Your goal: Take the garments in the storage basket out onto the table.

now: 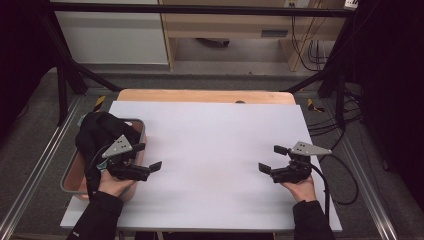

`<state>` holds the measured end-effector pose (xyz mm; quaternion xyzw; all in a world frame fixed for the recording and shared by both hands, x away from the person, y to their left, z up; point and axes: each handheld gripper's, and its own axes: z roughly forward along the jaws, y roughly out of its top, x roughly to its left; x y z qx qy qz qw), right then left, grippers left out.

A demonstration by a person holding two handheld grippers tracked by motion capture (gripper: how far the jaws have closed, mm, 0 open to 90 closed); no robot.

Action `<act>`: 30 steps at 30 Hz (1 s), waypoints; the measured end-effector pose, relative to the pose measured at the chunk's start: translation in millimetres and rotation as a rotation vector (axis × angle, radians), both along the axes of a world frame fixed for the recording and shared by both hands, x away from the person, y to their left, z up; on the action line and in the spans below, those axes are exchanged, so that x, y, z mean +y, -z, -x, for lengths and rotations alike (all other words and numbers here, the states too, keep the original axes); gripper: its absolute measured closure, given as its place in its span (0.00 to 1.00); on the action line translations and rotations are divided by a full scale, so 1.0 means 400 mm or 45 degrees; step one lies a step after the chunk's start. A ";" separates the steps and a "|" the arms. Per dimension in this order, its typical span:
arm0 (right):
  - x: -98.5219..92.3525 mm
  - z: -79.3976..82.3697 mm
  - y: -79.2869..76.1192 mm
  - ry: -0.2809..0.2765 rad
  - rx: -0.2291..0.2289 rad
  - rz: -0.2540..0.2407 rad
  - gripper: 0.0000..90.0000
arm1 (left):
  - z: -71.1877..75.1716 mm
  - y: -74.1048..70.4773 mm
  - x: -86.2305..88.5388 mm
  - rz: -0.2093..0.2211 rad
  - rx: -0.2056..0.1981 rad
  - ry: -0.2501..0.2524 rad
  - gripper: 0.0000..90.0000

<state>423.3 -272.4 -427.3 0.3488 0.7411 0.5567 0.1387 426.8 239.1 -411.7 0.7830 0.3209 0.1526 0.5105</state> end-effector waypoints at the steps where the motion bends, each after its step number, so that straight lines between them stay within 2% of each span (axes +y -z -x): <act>1: 0.000 0.000 0.000 0.000 0.000 0.000 0.02 | 0.000 0.000 0.000 0.000 0.000 0.000 0.03; 16: 0.001 0.000 0.000 -0.007 0.007 -0.002 0.02 | 0.000 -0.014 -0.001 -0.011 -0.009 -0.016 0.03; 30: 0.000 0.001 -0.001 -0.004 0.002 -0.006 0.02 | 0.012 -0.052 0.012 0.001 -0.030 -0.038 0.03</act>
